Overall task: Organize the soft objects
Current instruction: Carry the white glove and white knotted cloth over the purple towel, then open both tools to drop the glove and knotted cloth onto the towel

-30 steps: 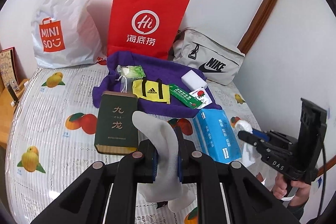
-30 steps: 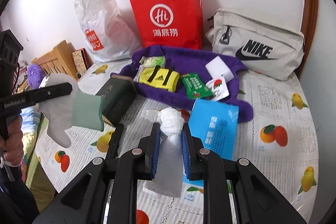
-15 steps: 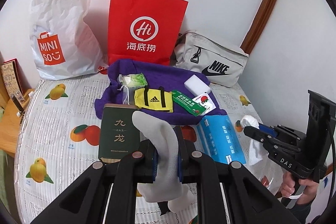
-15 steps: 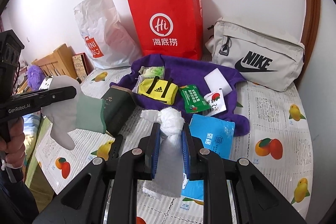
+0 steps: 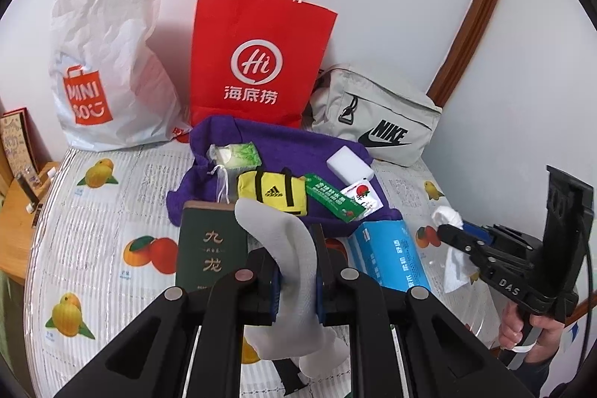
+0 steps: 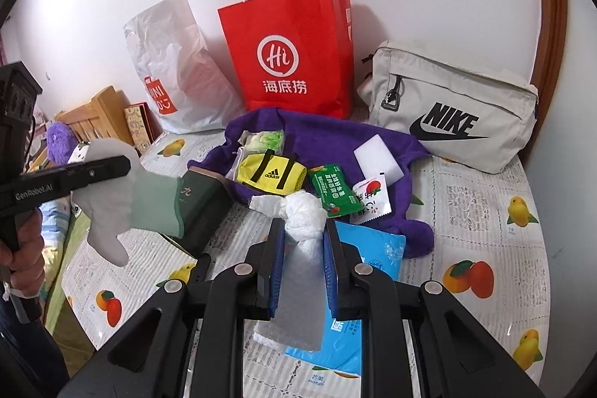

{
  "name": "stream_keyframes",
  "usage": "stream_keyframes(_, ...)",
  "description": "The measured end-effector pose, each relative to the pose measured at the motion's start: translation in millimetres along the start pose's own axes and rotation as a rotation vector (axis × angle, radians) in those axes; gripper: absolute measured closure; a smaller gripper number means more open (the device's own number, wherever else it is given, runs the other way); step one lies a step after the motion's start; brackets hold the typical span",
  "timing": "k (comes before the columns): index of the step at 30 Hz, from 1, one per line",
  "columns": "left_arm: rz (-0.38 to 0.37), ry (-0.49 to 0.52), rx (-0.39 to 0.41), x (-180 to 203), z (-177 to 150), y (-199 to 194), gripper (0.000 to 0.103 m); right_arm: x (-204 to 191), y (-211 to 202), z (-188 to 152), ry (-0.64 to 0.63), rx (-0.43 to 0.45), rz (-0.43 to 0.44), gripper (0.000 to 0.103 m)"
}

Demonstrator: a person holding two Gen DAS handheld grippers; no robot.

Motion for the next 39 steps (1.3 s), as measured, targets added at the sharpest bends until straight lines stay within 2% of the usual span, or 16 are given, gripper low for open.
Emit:
stream_keyframes(6,-0.010,-0.009,0.005,-1.2,9.6,11.1,0.089,5.2,13.5,9.5,-0.012,-0.012,-0.010,0.083)
stream_keyframes(15,0.028,-0.014,0.002,-11.2,30.8,39.9,0.089,15.0,41.9,28.4,-0.004,-0.031,-0.009,0.083)
stream_keyframes(18,0.014,-0.020,0.000,-14.2,40.8,52.1,0.089,20.3,54.0,35.5,0.005,-0.036,-0.007,0.083)
stream_keyframes(24,0.014,0.025,-0.003,-11.0,61.4,72.9,0.089,34.4,79.2,52.3,0.025,-0.046,-0.018,0.083)
stream_keyframes(33,0.007,0.018,-0.037,-21.8,79.7,111.2,0.089,42.6,138.4,71.9,0.047,-0.084,0.006,0.083)
stream_keyframes(39,-0.007,0.006,-0.048,-27.0,92.9,134.7,0.089,43.8,174.3,72.3,0.043,-0.138,0.004,0.083)
Point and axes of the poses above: each gripper's, at about its wrist camera, not at the fingertips, and y roughly the way its jaws point, x to its right, z to its top, the point moved 2 cm from there along y, roughly the way its jaws point, and after that the axes turned 4 degrees about -z, right-handed, at the moved point
